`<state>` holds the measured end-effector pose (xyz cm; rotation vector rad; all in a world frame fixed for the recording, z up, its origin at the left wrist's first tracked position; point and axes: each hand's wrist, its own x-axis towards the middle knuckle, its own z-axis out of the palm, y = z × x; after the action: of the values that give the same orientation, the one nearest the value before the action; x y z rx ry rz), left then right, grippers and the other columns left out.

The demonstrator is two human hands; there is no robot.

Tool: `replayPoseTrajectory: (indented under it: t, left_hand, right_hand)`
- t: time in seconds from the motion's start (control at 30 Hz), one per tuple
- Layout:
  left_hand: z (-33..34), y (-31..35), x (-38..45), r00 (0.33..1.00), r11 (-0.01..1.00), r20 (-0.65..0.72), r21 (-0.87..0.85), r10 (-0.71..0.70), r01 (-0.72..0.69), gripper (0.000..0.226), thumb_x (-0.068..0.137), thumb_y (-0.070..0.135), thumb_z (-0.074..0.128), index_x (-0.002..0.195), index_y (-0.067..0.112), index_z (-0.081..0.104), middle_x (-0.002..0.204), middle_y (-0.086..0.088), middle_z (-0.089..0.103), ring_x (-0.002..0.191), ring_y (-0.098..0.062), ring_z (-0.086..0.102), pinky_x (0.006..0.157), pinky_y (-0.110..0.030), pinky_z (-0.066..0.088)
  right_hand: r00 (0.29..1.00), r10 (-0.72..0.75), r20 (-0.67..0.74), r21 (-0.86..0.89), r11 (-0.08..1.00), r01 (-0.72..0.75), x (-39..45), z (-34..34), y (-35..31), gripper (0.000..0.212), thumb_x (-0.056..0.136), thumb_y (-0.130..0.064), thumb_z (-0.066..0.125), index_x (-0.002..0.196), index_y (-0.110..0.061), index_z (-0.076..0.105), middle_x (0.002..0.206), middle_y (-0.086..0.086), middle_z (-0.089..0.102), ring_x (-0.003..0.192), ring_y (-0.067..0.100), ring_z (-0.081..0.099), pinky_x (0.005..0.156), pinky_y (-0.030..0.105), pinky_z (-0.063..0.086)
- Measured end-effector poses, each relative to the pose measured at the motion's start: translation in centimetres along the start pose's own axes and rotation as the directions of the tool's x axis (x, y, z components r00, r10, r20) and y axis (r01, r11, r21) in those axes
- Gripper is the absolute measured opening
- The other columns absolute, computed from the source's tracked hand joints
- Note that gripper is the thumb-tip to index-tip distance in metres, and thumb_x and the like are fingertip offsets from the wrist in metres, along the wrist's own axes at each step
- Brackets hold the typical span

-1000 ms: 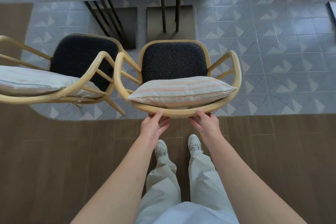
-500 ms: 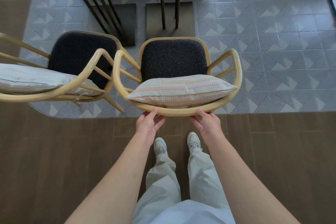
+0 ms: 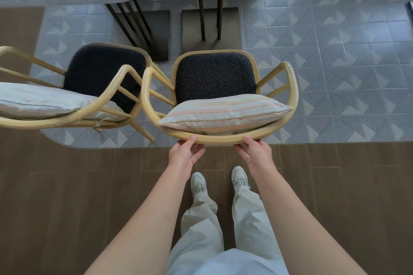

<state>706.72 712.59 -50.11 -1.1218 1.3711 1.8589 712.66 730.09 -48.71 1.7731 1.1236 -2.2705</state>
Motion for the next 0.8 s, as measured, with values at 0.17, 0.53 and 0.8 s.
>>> replayPoseTrajectory:
  t: [0.17, 0.53, 0.8]
  left_hand:
    - [0.0, 0.0, -0.1, 1.000, 1.000, 0.003, -0.009, -0.006, 0.006, 0.024, 0.095, 0.009, 0.067, 0.118, 0.006, 0.060, 0.117, -0.017, 0.071, 0.102, -0.029, 0.073, 0.086, -0.044, 0.061]
    - [0.6, 1.2, -0.9, 0.999, 0.990, -0.033, 0.138, 0.032, -0.027, 0.035, 0.098, 0.028, 0.066, 0.127, 0.009, 0.058, 0.117, -0.009, 0.070, 0.108, -0.024, 0.069, 0.099, -0.048, 0.054]
    - [1.4, 8.4, -6.3, 0.960, 0.943, 0.009, 0.185, 0.280, -0.277, 0.054, 0.106, 0.049, 0.039, 0.152, 0.023, 0.038, 0.140, -0.003, 0.056, 0.124, -0.018, 0.055, 0.116, -0.046, 0.035]
  right_hand:
    - [1.000, 0.016, -0.005, 0.010, 1.000, -0.016, -0.2, 0.0, -0.1, 0.022, 0.099, -0.004, 0.058, 0.120, -0.004, 0.054, 0.117, 0.016, 0.067, 0.100, 0.026, 0.071, 0.097, 0.044, 0.056]
    - [0.999, 0.010, -0.035, -0.162, 0.987, -0.016, -2.2, 2.1, -1.5, 0.049, 0.101, -0.025, 0.058, 0.144, -0.008, 0.041, 0.116, 0.000, 0.059, 0.104, 0.018, 0.060, 0.107, 0.043, 0.049]
    - [0.998, -0.044, 0.053, -0.255, 0.965, 0.057, -6.5, 4.1, -6.4, 0.062, 0.101, -0.049, 0.046, 0.154, -0.020, 0.032, 0.142, -0.002, 0.050, 0.130, 0.023, 0.047, 0.112, 0.041, 0.036]
